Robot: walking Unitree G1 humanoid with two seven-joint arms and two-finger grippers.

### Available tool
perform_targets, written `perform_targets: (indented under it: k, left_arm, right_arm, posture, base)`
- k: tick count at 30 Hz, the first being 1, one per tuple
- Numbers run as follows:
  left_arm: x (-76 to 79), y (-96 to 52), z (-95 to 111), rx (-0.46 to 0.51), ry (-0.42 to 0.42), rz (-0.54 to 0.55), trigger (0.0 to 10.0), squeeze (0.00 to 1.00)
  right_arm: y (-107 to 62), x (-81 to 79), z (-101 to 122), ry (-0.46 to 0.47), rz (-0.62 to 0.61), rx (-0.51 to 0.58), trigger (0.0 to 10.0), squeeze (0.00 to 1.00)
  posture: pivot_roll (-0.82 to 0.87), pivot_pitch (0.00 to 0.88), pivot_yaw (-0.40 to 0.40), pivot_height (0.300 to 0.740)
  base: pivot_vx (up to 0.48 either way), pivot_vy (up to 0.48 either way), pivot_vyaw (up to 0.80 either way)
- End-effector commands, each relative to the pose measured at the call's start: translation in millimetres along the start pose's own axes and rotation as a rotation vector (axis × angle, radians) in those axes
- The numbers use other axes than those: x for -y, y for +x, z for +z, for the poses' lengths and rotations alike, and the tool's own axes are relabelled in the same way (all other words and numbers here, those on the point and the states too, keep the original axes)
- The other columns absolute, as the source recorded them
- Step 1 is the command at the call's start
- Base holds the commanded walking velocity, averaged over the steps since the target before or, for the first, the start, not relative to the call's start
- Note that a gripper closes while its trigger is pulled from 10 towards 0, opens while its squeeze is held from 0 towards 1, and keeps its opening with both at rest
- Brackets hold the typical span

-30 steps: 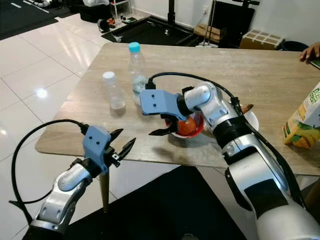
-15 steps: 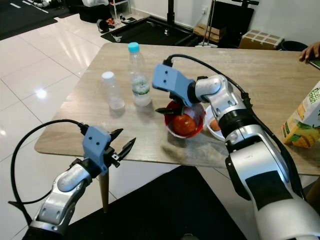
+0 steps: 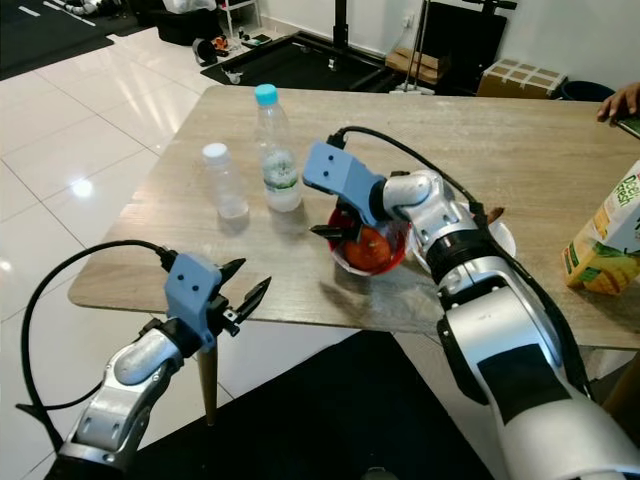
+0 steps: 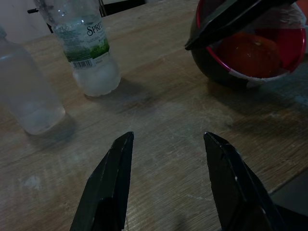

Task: Restocking fridge

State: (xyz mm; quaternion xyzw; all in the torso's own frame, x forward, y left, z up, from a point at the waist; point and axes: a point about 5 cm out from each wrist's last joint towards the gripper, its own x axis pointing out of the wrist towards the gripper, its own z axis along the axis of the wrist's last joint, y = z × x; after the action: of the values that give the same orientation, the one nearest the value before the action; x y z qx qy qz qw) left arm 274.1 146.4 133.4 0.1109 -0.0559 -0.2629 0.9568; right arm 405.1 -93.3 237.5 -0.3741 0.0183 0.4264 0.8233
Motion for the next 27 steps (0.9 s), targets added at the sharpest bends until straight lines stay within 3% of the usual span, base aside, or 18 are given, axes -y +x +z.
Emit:
perform_targets:
  k: [1,8,10,15,17,20,23,24,27]
  left_arm:
    - [3.9,-2.4,-3,-0.016,-0.007,-0.009,10.0,0.0]
    - [4.1,-2.3,-2,-0.015,-0.007,-0.007,10.0,0.0]
    - [3.5,-3.3,-3,-0.017,-0.006,-0.003,10.0,0.0]
    - [2.7,-4.1,-3,-0.02,-0.005,-0.001,10.0,0.0]
    - [2.1,-3.5,-3,-0.019,-0.004,0.0,10.0,0.0]
    - [2.0,-3.2,-3,-0.018,-0.003,0.0,10.0,0.0]
    - [1.8,-2.5,-2,-0.013,-0.005,0.002,10.0,0.0]
    - [1.2,-2.5,-1,-0.008,-0.014,0.009,10.0,0.0]
    - [0.8,-2.7,-1,-0.005,-0.021,0.015,10.0,0.0]
  right_arm:
    - [3.7,0.1,-3,0.044,-0.079,-0.01,10.0,0.31]
    - [4.6,3.5,-3,0.068,-0.16,-0.012,10.0,0.29]
    - [1.4,9.3,-6,0.099,-0.232,-0.014,10.0,0.19]
    - [-3.7,17.0,-9,0.136,-0.323,-0.015,10.0,0.16]
    - [-9.5,25.8,-10,0.187,-0.426,0.008,10.0,0.14]
    - [-11.3,28.9,-8,0.221,-0.456,0.04,10.0,0.13]
    - [-13.6,32.9,-1,0.338,-0.458,0.152,10.0,0.09]
    - [-15.4,34.6,1,0.426,-0.452,0.228,10.0,0.0]
    - [-17.8,35.9,1,0.498,-0.45,0.284,10.0,0.0]
  posture:
    - [-0.13,0.131,0.008,0.74]
    - [-0.12,0.132,0.004,0.74]
    - [-0.12,0.132,0.003,0.74]
    - [-0.12,0.133,0.005,0.74]
    - [-0.12,0.133,0.006,0.74]
    - [-0.12,0.133,0.006,0.74]
    - [-0.12,0.133,0.002,0.74]
    - [-0.12,0.134,0.002,0.74]
    - [-0.12,0.134,0.003,0.74]
  base:
    - [0.0,0.0,0.0]
    - [0.0,0.0,0.0]
    - [0.0,0.0,0.0]
    - [0.0,0.0,0.0]
    - [0.0,0.0,0.0]
    - [0.0,0.0,0.0]
    - [0.0,0.0,0.0]
    - [0.0,0.0,0.0]
    - [0.0,0.0,0.0]
